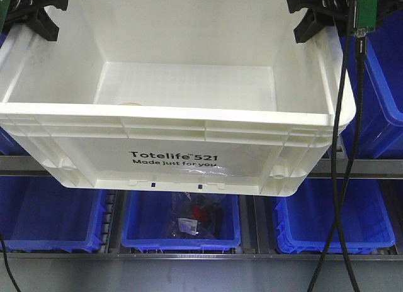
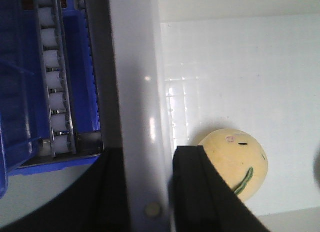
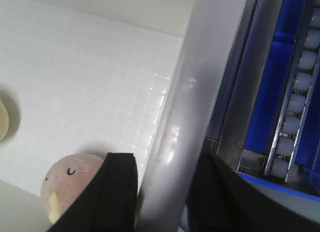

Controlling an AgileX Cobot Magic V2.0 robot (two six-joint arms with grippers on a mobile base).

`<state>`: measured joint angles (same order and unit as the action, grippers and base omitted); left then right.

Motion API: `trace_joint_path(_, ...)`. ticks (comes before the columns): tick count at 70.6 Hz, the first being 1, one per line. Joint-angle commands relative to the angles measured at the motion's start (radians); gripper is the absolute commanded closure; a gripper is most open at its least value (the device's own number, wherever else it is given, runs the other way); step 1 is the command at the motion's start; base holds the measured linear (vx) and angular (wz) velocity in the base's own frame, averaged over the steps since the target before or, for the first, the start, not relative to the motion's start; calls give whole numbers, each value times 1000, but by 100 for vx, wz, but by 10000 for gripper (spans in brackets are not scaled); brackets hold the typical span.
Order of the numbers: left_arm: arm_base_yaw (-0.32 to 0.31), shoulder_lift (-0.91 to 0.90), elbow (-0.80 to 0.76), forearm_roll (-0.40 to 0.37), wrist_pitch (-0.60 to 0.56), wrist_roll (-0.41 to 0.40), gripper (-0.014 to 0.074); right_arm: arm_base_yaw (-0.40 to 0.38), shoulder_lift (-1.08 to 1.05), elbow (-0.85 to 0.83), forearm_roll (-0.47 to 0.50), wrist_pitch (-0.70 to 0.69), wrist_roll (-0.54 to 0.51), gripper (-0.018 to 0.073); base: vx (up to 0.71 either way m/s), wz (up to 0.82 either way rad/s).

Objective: Place moving items into box and shelve
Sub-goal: 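Push the held tote forward onto the roller track with both grippers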

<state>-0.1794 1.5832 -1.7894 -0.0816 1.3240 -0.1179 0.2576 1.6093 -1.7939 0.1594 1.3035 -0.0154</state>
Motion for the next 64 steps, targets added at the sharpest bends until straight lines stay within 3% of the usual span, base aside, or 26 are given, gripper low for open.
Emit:
trace_joint_path(1, -8, -38, -44, -36, -111, 10, 613, 5, -45, -44, 118, -21, -37, 571, 0, 0)
trace_joint_path(20, -8, -2, -44, -36, -155, 10, 613, 5, 5, -44, 117, -67, -52, 571, 0, 0)
trace_joint_path(64, -8, 66, -44, -28, -347, 34, 613, 5, 44, -44, 118, -340, -138, 571, 0, 0)
